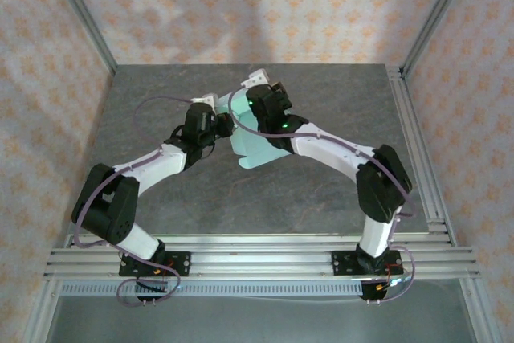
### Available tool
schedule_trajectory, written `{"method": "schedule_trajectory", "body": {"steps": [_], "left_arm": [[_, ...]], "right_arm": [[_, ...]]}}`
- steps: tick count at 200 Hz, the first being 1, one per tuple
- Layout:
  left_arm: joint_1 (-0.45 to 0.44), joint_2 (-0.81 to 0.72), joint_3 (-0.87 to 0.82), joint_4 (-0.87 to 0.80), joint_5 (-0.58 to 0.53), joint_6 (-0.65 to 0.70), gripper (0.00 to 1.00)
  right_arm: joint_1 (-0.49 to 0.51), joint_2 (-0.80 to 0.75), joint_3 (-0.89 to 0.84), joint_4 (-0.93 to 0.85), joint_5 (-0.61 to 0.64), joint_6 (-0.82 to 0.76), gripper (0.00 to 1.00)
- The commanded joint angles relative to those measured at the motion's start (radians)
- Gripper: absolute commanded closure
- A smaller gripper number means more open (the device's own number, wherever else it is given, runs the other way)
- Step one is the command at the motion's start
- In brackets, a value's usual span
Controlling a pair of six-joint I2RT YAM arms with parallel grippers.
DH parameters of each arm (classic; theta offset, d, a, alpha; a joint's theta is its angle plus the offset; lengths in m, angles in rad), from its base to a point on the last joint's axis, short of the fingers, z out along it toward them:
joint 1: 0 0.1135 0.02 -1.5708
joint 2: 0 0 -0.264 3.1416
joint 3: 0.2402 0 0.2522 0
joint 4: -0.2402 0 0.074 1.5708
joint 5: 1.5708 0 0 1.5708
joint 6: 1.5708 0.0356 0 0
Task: Fold the paper box
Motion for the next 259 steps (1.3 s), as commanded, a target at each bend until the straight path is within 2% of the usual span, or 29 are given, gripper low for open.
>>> {"method": "schedule_trajectory", "body": {"steps": [1,36,55,92,111,146,163,211,226,259], "left_arm": [[-0.002,0.009,0.036,-0.06,-0.048,-0.019,1.0],[0.0,0.027,0.049,-0.074,-0.049,-0.026,1.0],[0.0,0.032,0.052,-0.078,-0.049,-0.029,1.0],[0.0,0.039,0.057,-0.079,-0.043,-0.029,1.0],[0.0,0.038,0.056,-0.079,-0.039,-0.028,1.0],[0.001,0.026,0.052,-0.097,-0.046,-0.02,1.0],[0.003,0.023,0.056,-0.122,-0.049,-0.018,1.0],[0.009,0.013,0.061,-0.153,-0.045,-0.014,1.0],[0.021,0.015,0.1,-0.25,-0.056,0.01,1.0],[0.081,0.075,0.279,-0.646,-0.019,0.15,1.0]], "right_arm": [[-0.006,-0.076,-0.031,0.012,-0.049,0.036,0.51],[-0.005,-0.174,-0.122,0.052,-0.12,0.034,0.35],[-0.006,-0.233,-0.181,0.079,-0.184,0.036,0.31],[-0.012,-0.338,-0.261,0.098,-0.346,0.057,0.28],[-0.022,-0.368,-0.283,0.1,-0.375,0.08,0.26],[-0.121,-0.425,-0.316,0.071,-0.476,0.22,0.28],[-0.158,-0.43,-0.316,0.043,-0.501,0.263,0.29],[-0.165,-0.398,-0.31,0.021,-0.549,0.251,0.3],[-0.175,-0.379,-0.282,-0.022,-0.554,0.291,0.3],[-0.185,-0.375,-0.268,-0.076,-0.555,0.324,0.3]]}}
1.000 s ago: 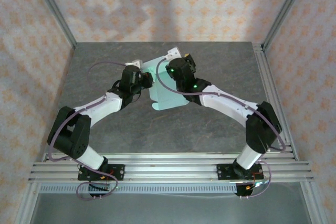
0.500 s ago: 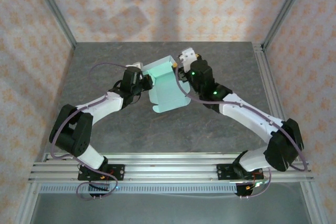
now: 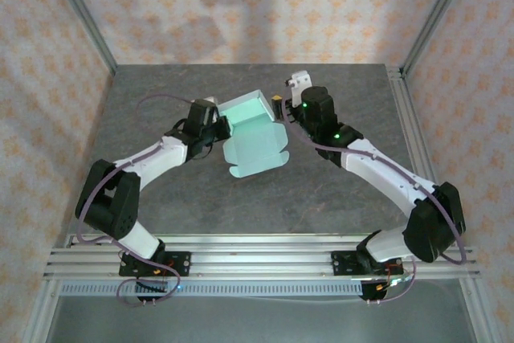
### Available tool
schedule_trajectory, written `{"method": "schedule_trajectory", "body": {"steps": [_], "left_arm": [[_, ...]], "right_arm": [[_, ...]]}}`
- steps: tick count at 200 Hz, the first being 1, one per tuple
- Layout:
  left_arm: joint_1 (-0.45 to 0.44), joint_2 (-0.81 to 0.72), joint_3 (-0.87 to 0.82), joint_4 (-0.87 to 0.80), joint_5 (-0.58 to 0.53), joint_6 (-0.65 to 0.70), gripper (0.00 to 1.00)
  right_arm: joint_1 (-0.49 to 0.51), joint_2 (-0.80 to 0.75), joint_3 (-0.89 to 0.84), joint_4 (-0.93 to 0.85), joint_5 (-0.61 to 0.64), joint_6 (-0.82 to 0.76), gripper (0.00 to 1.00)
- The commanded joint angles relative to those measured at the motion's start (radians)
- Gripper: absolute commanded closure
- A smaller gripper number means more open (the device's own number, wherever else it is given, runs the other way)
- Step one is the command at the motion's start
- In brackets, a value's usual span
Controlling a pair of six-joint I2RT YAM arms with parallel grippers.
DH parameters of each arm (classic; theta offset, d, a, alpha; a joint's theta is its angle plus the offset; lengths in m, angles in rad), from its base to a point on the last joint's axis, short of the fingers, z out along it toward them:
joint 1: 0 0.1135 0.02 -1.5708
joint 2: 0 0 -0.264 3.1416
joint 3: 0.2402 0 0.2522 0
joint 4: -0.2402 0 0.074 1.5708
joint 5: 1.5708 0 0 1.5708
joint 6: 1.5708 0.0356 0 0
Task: Fold the paper box
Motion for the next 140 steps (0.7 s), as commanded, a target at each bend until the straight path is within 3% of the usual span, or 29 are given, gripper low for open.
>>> {"method": "schedule_trajectory", "body": {"steps": [1,38,68,140], "left_arm": [[0.053,0.038,0.16,-0.338,0.006,0.129,1.0],[0.064,0.178,0.386,-0.738,0.048,0.319,1.0],[0.062,0.263,0.525,-0.986,0.003,0.416,1.0],[0.043,0.448,0.656,-1.277,-0.135,0.513,1.0]], "right_arm": [[-0.012,0.007,0.035,-0.072,-0.019,0.053,0.3],[-0.025,-0.015,0.02,-0.125,-0.029,0.047,0.3],[-0.032,-0.017,0.0,-0.129,-0.035,0.05,0.3],[-0.033,0.041,0.032,-0.125,-0.095,0.051,0.3]]}}
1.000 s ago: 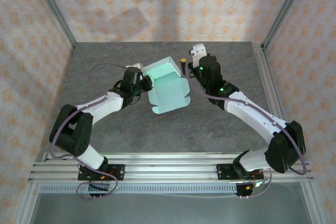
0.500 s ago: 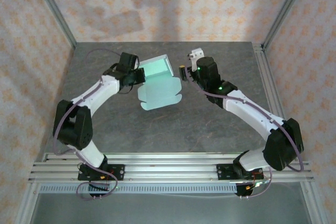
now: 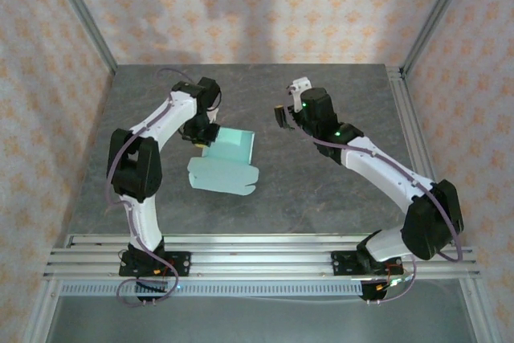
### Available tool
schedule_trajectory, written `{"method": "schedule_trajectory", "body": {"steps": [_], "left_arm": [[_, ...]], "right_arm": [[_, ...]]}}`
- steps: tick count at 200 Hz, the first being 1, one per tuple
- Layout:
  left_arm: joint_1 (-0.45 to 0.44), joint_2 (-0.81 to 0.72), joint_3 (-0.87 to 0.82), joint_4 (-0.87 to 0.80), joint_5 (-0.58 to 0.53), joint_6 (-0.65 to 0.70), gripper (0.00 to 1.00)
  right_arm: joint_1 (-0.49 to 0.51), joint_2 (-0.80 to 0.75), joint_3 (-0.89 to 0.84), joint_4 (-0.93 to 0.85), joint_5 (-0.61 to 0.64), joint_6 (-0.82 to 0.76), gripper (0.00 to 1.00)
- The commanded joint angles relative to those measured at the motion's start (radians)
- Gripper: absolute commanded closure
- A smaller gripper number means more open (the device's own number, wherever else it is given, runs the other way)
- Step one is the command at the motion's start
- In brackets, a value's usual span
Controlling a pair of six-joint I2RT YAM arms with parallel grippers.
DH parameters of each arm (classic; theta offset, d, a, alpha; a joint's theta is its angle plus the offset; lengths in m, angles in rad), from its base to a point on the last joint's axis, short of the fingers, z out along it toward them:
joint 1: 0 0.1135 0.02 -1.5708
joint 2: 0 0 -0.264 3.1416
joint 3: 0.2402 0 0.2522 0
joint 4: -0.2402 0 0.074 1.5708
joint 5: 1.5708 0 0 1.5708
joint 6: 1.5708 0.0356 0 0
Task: Fold the paper box
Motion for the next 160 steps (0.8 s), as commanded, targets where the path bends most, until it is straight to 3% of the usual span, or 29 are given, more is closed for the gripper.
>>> {"method": "schedule_trajectory", "body": {"steps": [1,47,108,160], "left_arm": [[-0.021,0.079,0.036,-0.183,-0.087,0.061,1.0],[-0.046,0.187,0.105,-0.248,-0.144,0.063,1.0],[-0.081,0.213,0.244,-0.271,-0.144,0.054,0.54],[-0.081,0.165,0.243,-0.218,-0.181,0.01,0.37]], "right_arm": [[-0.005,0.019,0.031,-0.001,-0.034,0.017,0.3],[-0.006,0.009,-0.005,0.012,-0.03,0.028,0.3],[-0.006,0.023,-0.015,0.012,-0.062,0.03,0.29],[-0.005,0.084,0.022,-0.018,-0.205,-0.002,0.29]]}}
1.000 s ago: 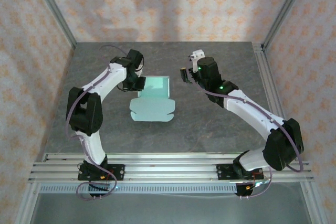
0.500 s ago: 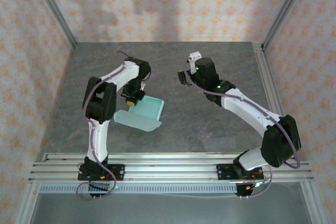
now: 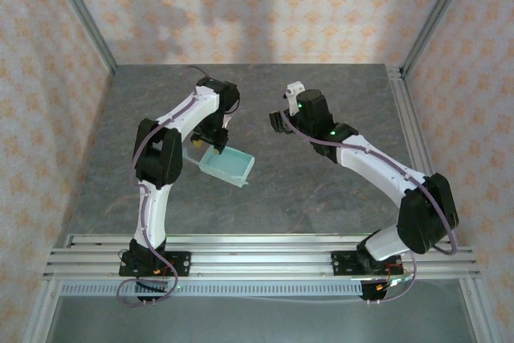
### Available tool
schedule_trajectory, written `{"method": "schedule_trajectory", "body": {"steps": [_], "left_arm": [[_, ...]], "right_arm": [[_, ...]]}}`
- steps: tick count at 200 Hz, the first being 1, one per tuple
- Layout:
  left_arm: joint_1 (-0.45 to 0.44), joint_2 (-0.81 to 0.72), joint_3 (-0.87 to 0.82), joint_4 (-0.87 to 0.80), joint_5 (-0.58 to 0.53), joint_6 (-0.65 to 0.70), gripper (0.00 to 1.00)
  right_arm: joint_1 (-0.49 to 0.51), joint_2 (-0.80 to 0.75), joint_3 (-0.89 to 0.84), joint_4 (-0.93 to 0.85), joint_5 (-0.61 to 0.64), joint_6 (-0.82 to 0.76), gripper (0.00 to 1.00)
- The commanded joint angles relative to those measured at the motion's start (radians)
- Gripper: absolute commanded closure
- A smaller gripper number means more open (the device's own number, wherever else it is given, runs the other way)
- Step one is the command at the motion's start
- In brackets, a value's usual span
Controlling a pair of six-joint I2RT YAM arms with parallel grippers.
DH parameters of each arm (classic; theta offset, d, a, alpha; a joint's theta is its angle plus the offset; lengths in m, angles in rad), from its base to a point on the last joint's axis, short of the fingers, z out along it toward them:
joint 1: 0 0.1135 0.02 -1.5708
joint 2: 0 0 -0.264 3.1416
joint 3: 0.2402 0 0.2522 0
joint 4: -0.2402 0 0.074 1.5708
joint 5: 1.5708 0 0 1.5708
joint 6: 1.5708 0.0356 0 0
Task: Fold the paper box
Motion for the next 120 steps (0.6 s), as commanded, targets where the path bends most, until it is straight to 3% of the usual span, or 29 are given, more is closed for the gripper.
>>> {"method": "schedule_trajectory", "body": {"steps": [1,47,62,120], "left_arm": [[0.004,-0.05,0.002,0.01,-0.054,-0.038,0.36],[0.111,-0.347,-0.194,0.316,-0.044,-0.19,0.28],[0.15,-0.455,-0.284,0.408,-0.045,-0.233,0.15],[0.173,-0.797,-0.514,0.521,-0.175,-0.291,0.09]], "right_arm": [[-0.005,0.035,0.03,-0.022,-0.105,-0.016,0.29],[-0.002,0.129,0.089,-0.081,-0.213,-0.035,0.28],[0.007,0.17,0.119,-0.104,-0.242,-0.041,0.28],[0.12,0.376,0.264,-0.129,-0.26,-0.053,0.25]]}}
